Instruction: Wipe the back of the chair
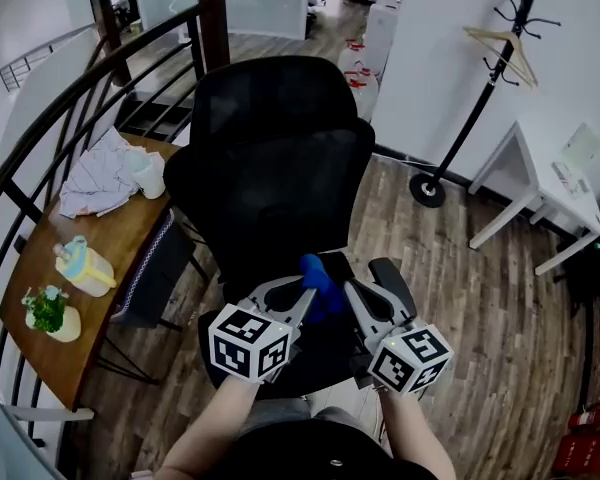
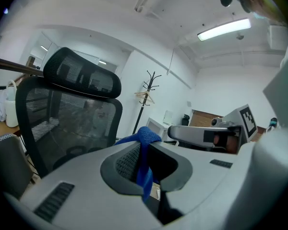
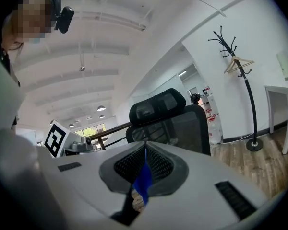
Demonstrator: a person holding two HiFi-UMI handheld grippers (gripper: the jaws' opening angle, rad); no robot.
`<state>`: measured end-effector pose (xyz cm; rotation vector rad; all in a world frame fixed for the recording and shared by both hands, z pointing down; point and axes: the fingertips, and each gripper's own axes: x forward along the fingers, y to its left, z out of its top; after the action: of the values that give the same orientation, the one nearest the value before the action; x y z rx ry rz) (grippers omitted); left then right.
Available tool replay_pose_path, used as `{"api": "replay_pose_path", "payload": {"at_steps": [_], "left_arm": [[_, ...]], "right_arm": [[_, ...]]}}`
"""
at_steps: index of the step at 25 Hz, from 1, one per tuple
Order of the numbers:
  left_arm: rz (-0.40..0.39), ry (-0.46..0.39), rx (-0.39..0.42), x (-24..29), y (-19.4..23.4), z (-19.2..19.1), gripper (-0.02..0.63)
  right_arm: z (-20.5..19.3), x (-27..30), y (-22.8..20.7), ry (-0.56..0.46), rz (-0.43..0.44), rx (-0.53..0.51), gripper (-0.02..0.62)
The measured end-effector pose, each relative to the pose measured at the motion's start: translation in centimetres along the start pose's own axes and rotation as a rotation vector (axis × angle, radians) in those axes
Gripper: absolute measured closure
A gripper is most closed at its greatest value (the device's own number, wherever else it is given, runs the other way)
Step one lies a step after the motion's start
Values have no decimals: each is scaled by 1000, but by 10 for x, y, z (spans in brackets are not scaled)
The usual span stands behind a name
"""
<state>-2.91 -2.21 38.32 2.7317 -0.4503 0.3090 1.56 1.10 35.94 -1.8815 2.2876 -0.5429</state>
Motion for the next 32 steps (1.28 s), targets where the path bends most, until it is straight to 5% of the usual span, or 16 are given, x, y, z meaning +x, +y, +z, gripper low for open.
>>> {"api": "replay_pose_path", "payload": {"at_steps": [16, 32], "left_arm": [[147, -66, 20, 27, 51, 48, 568], [256, -191, 235, 104, 55, 179, 568]], "right_arm": [[50, 55, -39, -24, 57, -55, 565], [145, 106, -105, -110, 219, -105, 565]]}}
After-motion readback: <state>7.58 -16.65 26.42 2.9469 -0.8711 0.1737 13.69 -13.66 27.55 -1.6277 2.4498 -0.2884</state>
